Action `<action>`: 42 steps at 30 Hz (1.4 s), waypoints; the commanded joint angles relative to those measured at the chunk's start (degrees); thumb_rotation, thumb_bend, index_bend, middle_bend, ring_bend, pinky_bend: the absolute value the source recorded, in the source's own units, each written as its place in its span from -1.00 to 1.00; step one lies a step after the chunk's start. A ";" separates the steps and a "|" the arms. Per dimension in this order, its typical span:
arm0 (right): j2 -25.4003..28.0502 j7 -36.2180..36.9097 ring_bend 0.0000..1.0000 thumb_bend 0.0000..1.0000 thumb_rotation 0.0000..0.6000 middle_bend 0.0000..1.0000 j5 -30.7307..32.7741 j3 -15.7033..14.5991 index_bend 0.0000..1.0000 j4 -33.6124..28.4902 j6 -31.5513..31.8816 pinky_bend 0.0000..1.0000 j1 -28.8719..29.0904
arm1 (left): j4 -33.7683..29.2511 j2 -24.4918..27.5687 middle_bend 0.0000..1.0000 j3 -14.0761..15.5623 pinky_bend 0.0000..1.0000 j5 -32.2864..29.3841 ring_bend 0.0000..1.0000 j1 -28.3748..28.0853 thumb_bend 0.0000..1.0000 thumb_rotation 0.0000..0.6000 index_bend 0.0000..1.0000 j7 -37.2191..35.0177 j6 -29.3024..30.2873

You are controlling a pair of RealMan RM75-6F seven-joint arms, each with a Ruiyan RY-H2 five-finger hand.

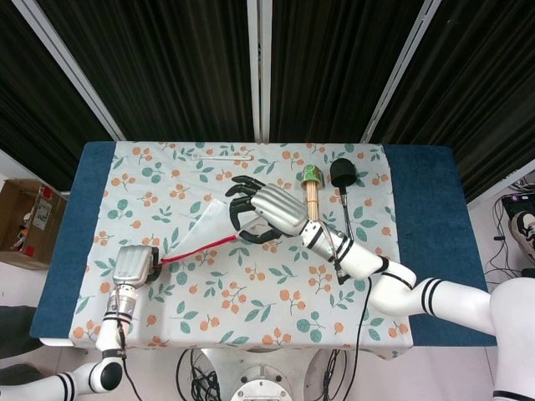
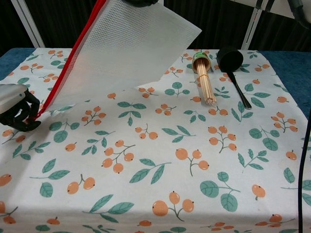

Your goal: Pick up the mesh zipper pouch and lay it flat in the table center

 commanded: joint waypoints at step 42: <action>16.91 -35.84 -1.00 -0.80 1.00 -0.97 13.45 -14.98 -1.00 -18.27 5.76 -1.00 -25.43 | -17.48 24.92 -0.67 4.27 -0.53 13.88 -0.75 11.21 -1.00 1.00 -0.73 -14.48 18.83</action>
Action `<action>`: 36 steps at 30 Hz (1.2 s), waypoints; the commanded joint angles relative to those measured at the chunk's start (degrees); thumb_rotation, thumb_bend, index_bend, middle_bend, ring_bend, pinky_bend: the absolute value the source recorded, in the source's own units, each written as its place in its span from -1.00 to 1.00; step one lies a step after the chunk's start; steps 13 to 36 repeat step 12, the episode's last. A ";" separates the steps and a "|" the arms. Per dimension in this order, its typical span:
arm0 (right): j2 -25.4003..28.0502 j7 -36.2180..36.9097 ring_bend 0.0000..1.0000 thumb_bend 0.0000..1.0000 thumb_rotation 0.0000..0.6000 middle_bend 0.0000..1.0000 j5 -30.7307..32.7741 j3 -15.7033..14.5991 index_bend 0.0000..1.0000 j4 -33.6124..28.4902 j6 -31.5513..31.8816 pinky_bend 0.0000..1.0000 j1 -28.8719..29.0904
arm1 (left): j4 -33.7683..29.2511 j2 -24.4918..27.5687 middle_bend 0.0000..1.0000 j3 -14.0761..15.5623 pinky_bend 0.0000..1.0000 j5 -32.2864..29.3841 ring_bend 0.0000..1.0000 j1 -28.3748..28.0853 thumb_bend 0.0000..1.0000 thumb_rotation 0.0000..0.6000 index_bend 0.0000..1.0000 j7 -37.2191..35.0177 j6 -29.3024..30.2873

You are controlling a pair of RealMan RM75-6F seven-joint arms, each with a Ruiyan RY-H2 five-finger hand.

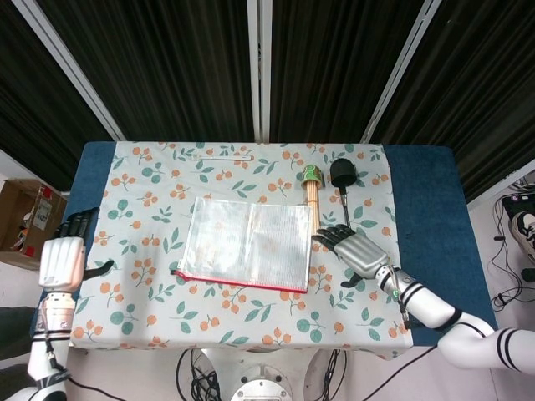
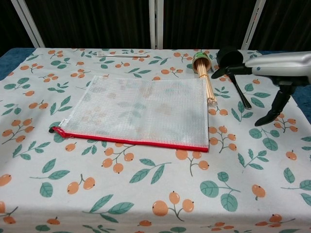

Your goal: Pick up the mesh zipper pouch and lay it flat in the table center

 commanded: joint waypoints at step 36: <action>7.46 1.85 -1.00 -0.59 1.00 -0.72 -2.67 -1.71 -0.81 -2.85 42.09 -0.95 -31.51 | 5.36 5.11 -0.65 8.85 -0.61 7.78 -0.74 9.89 -1.00 1.00 -0.67 -7.02 6.08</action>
